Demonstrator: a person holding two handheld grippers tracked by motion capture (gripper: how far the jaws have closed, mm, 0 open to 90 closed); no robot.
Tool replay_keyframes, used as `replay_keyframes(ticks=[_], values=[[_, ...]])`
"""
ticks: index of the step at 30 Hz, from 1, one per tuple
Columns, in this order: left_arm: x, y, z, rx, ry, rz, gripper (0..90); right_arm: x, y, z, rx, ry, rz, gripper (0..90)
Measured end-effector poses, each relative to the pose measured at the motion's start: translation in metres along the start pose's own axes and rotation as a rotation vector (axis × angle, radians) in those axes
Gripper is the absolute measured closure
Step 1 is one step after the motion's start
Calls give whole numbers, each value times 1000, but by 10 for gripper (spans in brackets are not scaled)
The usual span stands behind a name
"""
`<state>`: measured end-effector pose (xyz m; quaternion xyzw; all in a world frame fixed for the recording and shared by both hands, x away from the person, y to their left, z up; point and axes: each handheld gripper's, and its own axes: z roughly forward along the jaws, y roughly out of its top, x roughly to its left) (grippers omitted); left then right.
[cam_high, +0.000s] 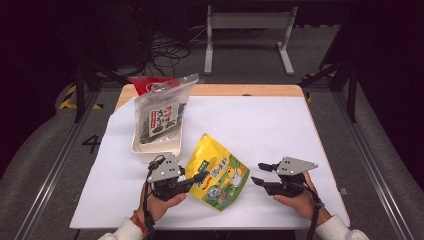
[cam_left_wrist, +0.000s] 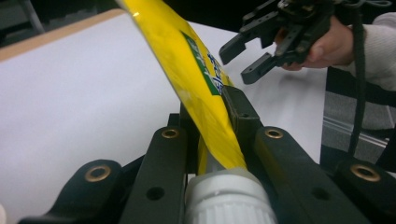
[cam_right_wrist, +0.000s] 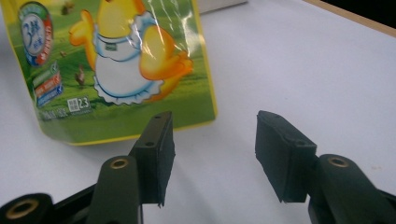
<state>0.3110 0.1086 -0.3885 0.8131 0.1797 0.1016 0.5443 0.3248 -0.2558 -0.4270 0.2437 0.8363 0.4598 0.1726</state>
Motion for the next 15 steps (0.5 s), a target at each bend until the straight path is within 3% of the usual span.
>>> replay_keyframes(ticks=[12, 15], values=[[7, 8, -5, -22, -10, 6, 805, -5, -1, 1, 1, -4, 33, 443], [8, 11, -8, -29, -7, 12, 805, -8, 0, 1, -1, 10, 65, 440]])
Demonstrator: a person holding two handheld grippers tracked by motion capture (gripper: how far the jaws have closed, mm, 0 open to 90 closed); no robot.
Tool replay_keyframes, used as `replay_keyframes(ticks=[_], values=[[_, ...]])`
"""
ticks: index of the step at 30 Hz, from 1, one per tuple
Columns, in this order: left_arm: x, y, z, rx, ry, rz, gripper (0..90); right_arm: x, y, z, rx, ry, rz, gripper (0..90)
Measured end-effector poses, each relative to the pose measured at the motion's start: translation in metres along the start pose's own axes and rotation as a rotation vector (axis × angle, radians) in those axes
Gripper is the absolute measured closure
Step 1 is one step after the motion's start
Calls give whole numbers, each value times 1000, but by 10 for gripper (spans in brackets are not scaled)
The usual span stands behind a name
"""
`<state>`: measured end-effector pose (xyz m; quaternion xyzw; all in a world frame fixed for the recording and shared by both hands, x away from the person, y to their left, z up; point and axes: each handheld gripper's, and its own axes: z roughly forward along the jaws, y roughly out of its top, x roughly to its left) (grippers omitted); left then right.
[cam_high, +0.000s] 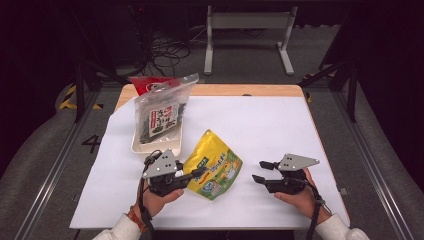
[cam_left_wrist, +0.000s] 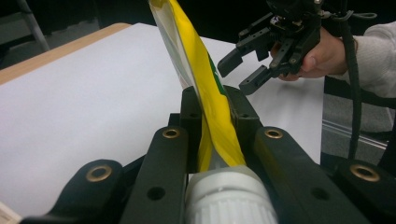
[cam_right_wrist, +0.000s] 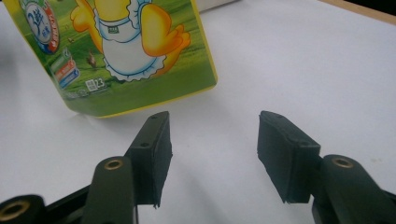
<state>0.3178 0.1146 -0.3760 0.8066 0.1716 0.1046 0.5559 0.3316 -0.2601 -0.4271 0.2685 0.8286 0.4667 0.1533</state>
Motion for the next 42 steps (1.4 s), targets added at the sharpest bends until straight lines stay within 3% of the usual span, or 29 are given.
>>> replay_keyframes(ticks=[9, 23, 31, 35, 42], values=[[2, 9, -14, -13, 8, 43, 805, -1, 0, -1, 0, 0, 5, 431], [10, 16, -36, -25, 60, 62, 805, -1, -1, 3, 15, 15, -6, 427], [16, 23, -57, -57, 114, 81, 805, 2, -2, 2, 14, 19, -19, 429], [17, 26, -64, -73, 140, 94, 805, 6, -6, -3, 14, -5, -59, 426], [23, 25, -79, -87, 187, 97, 805, 10, -6, -7, 17, -19, -85, 418]])
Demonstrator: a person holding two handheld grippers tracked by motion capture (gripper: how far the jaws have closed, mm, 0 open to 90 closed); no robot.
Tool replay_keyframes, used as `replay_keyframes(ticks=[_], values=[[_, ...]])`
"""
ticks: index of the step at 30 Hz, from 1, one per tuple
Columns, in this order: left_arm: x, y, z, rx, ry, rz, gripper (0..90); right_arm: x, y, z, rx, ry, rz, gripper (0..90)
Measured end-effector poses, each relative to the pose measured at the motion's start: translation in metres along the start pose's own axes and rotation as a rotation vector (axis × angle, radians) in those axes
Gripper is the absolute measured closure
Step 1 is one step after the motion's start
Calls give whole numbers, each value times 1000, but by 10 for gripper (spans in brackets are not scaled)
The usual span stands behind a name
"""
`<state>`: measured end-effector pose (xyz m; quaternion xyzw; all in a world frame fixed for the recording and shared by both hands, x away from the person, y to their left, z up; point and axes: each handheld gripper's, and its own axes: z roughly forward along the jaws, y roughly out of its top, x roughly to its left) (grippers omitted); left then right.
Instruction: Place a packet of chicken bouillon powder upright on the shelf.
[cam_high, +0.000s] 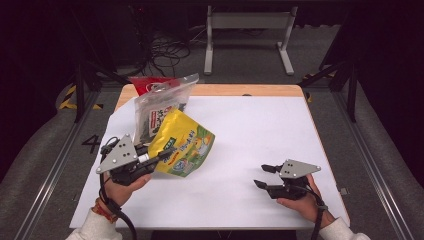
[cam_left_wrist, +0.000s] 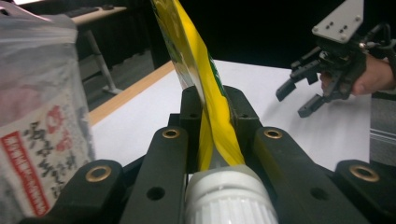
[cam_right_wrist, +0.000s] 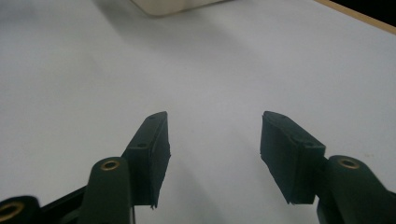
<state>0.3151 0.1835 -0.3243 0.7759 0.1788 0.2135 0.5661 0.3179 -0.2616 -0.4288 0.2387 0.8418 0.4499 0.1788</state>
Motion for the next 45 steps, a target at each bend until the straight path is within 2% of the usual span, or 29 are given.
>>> replay_keyframes(ticks=[6, 9, 14, 21, 24, 28, 29, 34, 37, 39, 40, 43, 45], values=[[15, 5, -13, -7, 57, 25, 805, 0, -1, 0, 0, -2, 6, 414], [25, 12, -20, 4, 72, 61, 805, 0, -2, 1, 3, -1, 8, 413], [42, 22, -30, 28, 75, 105, 805, 1, -2, 3, 12, 1, 6, 408], [66, 26, -31, 67, 93, 125, 805, 2, -3, 6, 20, 5, 10, 408], [77, 25, -27, 90, 85, 129, 805, 3, -3, 7, 26, 8, 9, 408], [88, 26, -21, 110, 57, 156, 804, 2, -4, 8, 28, 10, 13, 407], [91, 27, -19, 129, 55, 166, 804, 2, -4, 9, 30, 10, 18, 406], [103, 25, -10, 198, -5, 189, 804, 0, -6, 9, 32, 11, 31, 403], [109, 21, -6, 229, -28, 191, 804, 0, -7, 9, 33, 12, 39, 401], [111, 19, -5, 230, -40, 183, 804, 0, -7, 9, 35, 10, 39, 401], [114, 17, -3, 259, -55, 189, 804, 1, -7, 10, 37, 11, 40, 401], [117, 14, -2, 280, -80, 193, 803, 1, -7, 10, 41, 12, 40, 400], [120, 12, -3, 276, -95, 184, 804, 2, -8, 11, 48, 15, 40, 395]])
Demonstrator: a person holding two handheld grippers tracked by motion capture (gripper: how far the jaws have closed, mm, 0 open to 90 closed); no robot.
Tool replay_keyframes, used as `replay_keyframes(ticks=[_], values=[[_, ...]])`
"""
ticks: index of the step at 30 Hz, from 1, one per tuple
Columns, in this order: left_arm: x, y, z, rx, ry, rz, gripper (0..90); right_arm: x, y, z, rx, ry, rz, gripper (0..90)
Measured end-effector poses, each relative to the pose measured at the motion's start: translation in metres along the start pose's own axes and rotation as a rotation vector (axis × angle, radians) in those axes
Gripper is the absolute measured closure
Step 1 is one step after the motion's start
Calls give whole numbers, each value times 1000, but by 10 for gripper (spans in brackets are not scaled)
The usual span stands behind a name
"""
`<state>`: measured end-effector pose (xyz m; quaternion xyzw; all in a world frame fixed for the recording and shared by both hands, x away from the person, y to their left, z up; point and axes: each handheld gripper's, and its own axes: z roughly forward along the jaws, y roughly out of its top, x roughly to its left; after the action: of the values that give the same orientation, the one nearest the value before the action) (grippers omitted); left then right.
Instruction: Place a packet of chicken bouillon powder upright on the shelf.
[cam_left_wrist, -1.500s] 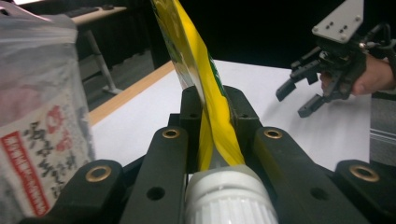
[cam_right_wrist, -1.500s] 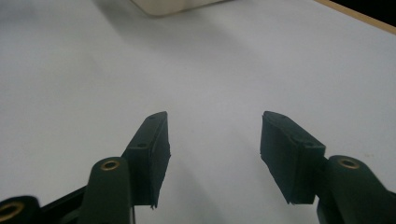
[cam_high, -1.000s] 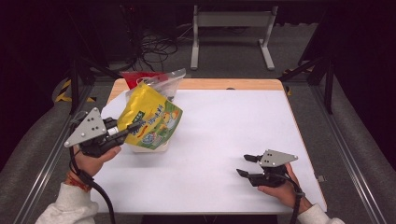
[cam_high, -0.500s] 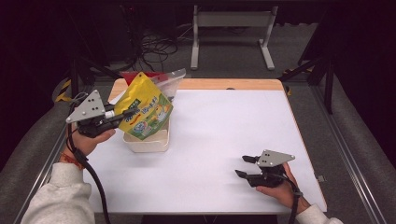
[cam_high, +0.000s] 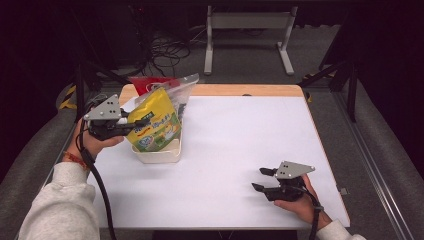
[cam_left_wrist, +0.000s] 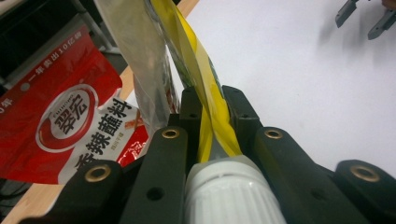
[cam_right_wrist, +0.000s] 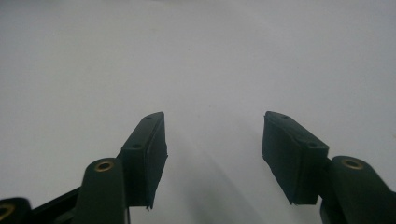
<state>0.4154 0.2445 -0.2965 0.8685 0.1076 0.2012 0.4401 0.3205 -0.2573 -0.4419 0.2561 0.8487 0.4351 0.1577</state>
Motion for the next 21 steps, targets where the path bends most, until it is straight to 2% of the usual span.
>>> replay_keyframes(ticks=[6, 9, 12, 15, 18, 19, 21], values=[[5, -3, -4, -15, -24, -3, 803, 0, -2, 1, 11, 4, 9, 388], [6, -3, -6, -49, -87, 4, 803, -1, -3, 1, 17, 6, 14, 384], [5, -1, 0, 4, -126, 26, 803, -1, -4, 2, 27, 8, 16, 380], [7, -1, 3, 12, -107, 10, 802, -1, -5, 3, 35, 11, 18, 376], [7, -5, 9, 51, -97, 2, 797, 0, -5, 4, 41, 15, 19, 375], [7, -7, 11, 64, -79, -5, 791, 0, -5, 5, 42, 16, 17, 373], [8, -12, 12, 41, -60, -34, 778, 1, -5, 5, 47, 19, 15, 373]])
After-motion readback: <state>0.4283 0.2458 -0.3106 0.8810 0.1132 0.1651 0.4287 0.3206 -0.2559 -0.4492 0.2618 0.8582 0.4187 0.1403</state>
